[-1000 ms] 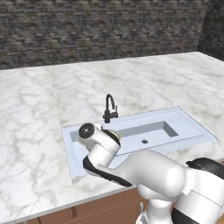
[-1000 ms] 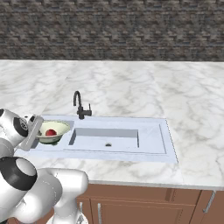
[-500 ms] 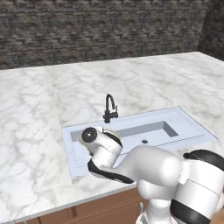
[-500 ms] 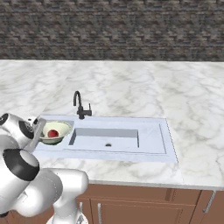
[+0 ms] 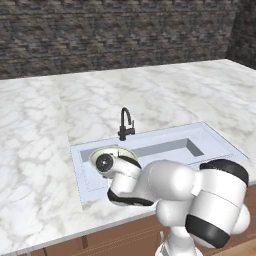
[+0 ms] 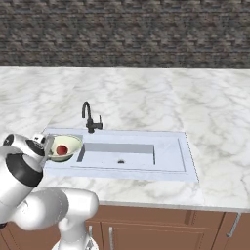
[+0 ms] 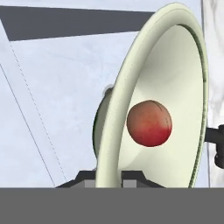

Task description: Pick the peach from the cabinet and place it in the bowl. Then pick the bowl and place it in the sink. Then turn on the sink facuet.

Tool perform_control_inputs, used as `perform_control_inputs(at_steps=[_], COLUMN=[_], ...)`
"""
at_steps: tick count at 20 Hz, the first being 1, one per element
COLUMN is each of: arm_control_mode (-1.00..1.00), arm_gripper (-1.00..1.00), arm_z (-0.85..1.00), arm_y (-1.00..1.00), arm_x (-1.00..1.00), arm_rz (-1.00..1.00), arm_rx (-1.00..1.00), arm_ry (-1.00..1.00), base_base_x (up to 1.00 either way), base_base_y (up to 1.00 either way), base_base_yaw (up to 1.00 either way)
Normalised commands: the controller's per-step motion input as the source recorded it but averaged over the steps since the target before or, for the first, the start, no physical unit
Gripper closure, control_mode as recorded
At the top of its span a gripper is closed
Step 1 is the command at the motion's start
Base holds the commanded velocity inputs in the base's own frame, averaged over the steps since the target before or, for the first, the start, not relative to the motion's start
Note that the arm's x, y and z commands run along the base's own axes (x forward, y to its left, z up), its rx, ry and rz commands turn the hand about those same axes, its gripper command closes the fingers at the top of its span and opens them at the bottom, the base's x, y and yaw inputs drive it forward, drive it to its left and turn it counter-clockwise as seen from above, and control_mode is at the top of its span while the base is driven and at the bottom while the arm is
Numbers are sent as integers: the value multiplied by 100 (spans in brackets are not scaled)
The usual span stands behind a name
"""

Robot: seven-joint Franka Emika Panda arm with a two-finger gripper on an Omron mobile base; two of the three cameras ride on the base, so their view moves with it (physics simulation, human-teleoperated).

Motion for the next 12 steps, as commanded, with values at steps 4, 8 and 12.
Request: perform_control_inputs(at_steps=[4,8,12], arm_control_mode=[-100,-100,-100], arm_gripper=[100,100,100], arm_z=[-16,-11,-6], arm_y=[23,28,7], arm_x=[4,16,27], arm_rz=[0,0,0], arm_rx=[1,0,0], arm_ry=[0,0,0], base_base_x=[0,0,0], base_base_y=[0,0,0], base_base_yaw=[0,0,0])
